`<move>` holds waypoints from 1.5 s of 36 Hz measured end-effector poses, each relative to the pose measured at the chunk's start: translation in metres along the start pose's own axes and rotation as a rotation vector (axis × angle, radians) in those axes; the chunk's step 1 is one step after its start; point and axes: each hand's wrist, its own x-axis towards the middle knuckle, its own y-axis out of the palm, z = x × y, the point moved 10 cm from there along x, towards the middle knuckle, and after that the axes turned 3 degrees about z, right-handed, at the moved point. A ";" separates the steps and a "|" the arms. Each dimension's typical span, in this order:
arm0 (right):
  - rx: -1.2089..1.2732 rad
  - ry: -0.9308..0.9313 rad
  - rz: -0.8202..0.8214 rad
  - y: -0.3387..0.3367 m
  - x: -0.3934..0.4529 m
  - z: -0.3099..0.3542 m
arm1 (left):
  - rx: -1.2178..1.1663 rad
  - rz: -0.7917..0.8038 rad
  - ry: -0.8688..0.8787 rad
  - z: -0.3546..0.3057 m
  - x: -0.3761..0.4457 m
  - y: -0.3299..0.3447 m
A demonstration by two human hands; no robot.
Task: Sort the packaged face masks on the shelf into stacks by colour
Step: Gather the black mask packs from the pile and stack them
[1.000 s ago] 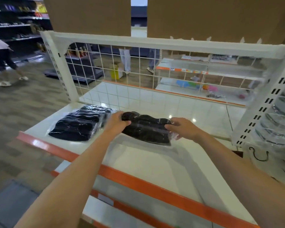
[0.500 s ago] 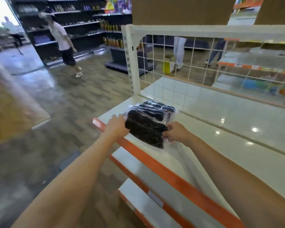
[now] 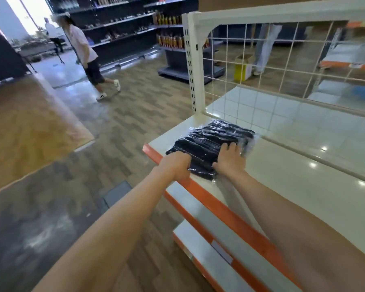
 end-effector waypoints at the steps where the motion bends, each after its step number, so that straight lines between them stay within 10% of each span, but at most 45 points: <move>1: 0.019 -0.006 0.018 -0.002 0.000 -0.002 | 0.002 -0.001 0.014 -0.007 0.000 -0.001; 15: -0.124 -0.039 0.118 -0.079 -0.079 -0.134 | 0.161 0.023 0.339 -0.191 0.013 -0.012; 32: -0.156 0.646 0.030 -0.142 -0.296 -0.451 | -0.019 0.110 0.716 -0.479 -0.075 0.006; 41: -0.317 0.579 -0.034 -0.137 -0.327 -0.472 | -0.125 0.194 0.744 -0.526 -0.096 0.029; 54: 0.604 0.273 -0.420 -0.284 -0.368 -0.473 | -1.359 0.883 0.422 -0.599 -0.139 0.034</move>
